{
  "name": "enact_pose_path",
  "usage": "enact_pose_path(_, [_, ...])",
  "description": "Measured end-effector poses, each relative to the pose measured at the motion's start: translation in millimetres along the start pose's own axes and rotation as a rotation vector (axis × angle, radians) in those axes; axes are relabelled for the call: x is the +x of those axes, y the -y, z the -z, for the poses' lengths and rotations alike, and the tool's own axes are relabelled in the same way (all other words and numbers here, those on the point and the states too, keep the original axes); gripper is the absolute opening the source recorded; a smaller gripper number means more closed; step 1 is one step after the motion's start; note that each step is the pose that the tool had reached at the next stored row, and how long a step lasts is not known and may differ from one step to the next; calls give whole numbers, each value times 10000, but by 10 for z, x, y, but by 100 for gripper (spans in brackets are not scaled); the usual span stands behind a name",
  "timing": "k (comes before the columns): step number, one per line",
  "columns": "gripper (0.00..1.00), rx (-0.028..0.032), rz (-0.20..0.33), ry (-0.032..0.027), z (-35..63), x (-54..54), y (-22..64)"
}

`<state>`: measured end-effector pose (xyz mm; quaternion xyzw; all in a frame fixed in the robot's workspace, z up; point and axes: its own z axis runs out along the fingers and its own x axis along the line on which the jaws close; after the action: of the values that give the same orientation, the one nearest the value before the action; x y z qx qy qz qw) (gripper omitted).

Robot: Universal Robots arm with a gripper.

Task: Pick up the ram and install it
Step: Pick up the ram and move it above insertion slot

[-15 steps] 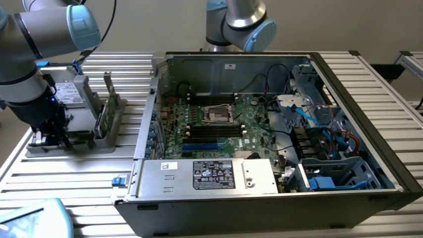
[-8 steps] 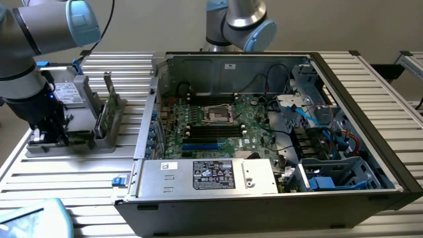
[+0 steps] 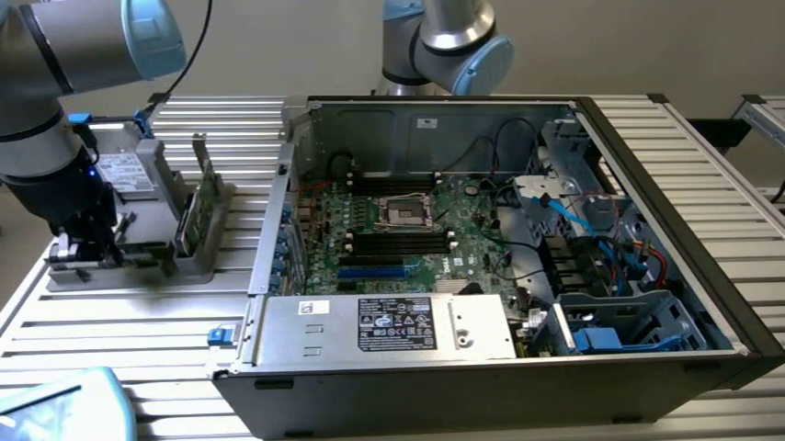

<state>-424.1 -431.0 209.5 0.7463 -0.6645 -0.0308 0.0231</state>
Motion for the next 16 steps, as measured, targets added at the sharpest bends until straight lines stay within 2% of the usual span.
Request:
enact_pose_path(9, [14, -175, -2, 20, 173, 2, 4])
enact_pose_path(16, [14, -280, -2, 32, 412, 4, 7])
